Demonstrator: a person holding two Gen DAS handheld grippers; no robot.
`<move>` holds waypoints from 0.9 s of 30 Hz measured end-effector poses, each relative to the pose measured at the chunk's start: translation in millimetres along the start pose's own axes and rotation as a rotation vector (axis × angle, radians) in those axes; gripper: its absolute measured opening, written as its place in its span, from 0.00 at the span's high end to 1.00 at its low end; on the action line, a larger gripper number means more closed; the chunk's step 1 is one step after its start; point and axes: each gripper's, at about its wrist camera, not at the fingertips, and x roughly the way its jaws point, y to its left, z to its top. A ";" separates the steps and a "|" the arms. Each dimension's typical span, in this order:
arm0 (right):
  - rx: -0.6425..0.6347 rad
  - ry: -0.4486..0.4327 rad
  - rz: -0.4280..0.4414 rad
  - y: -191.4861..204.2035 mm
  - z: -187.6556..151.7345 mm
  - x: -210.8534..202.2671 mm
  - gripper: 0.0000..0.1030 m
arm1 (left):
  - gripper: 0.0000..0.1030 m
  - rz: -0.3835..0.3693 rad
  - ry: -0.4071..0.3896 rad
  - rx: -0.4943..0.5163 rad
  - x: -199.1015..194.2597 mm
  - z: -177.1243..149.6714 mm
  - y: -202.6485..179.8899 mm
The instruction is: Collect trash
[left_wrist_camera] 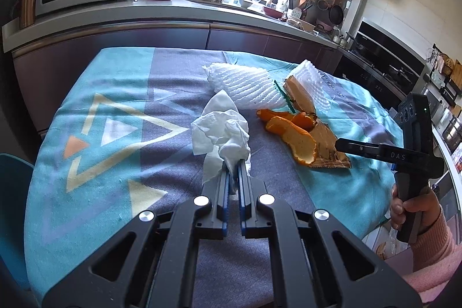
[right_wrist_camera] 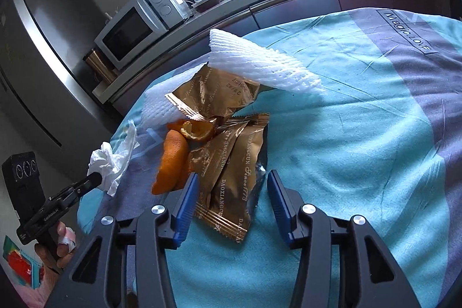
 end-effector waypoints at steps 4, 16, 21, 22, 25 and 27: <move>-0.024 0.007 -0.001 7.5 -1.1 6.5 0.53 | 0.94 -0.004 0.002 -0.001 1.0 -1.2 1.0; -0.057 -0.013 0.013 9.9 -1.4 3.0 0.98 | 0.94 0.001 0.002 -0.007 -1.6 -5.3 2.9; -0.054 -0.020 0.096 16.0 0.8 -3.5 0.96 | 0.94 -0.002 0.005 -0.009 -0.6 -6.4 3.9; -0.049 -0.020 0.109 16.5 1.0 -3.8 0.96 | 0.94 -0.001 0.004 -0.008 -0.2 -6.3 3.5; -0.039 -0.015 0.133 18.1 2.1 -3.7 0.94 | 0.94 -0.003 0.007 -0.004 0.2 -6.8 2.3; -0.029 0.003 0.169 19.3 2.9 -0.8 0.87 | 0.94 -0.004 0.007 -0.002 0.0 -8.2 1.5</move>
